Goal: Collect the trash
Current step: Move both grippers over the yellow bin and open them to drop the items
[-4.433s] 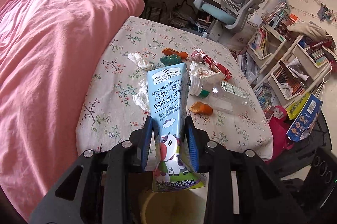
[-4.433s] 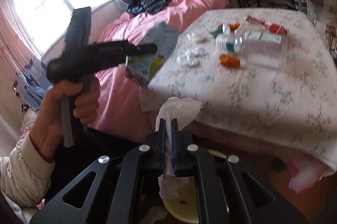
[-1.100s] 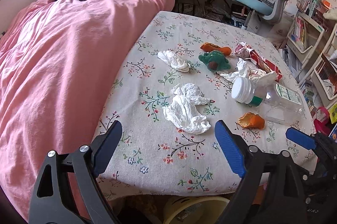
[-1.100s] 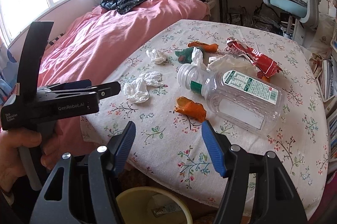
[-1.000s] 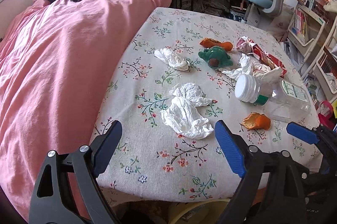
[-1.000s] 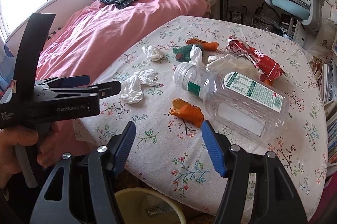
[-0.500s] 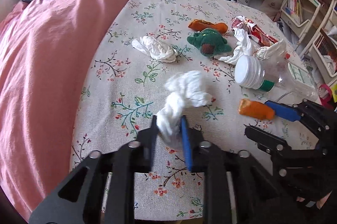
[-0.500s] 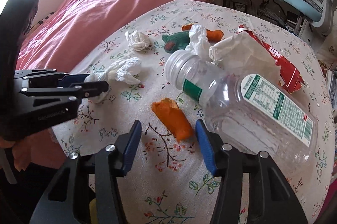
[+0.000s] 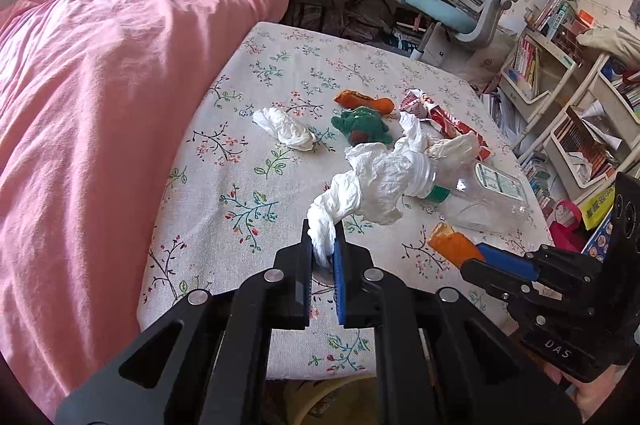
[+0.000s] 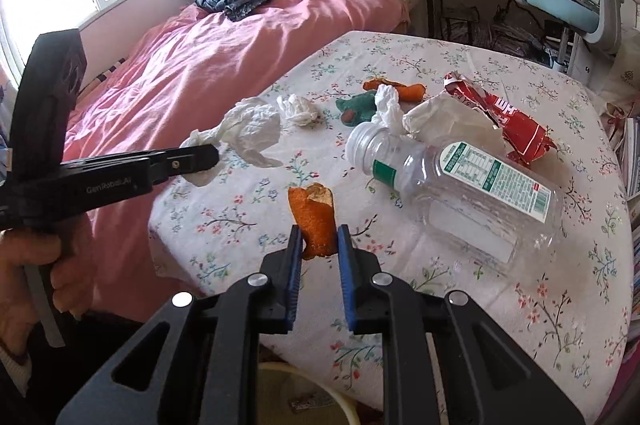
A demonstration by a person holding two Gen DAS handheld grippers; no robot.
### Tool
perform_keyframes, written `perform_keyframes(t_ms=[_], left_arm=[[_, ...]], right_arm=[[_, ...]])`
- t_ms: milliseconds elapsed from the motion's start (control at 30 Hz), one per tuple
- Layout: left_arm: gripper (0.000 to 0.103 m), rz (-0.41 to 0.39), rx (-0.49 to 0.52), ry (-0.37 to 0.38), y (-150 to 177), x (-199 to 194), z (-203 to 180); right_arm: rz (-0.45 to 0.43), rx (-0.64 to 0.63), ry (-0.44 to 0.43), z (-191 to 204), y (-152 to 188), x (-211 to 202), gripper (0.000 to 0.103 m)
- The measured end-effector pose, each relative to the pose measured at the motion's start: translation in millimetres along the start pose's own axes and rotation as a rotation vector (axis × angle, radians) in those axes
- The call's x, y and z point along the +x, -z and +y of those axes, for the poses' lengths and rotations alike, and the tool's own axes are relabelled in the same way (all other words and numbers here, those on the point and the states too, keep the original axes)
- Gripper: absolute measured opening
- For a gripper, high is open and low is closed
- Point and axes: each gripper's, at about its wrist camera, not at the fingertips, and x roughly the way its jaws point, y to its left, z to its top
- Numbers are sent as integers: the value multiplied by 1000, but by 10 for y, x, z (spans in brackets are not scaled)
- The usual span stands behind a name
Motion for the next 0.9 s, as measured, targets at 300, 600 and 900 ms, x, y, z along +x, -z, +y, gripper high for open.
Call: perform_keyframes(t_ms=[300,600,900], left_arm=[[9,8,71,27,288,-253,-214],[9,110,141,27,925,-333,-450],[14,330,265,57,1607,-263,-745]], right_arm=[[192,-50,-121,555,855,-90,18],[202,42,-93,453,1132,-204,36],[-53,174,8,99,974,-672,43]])
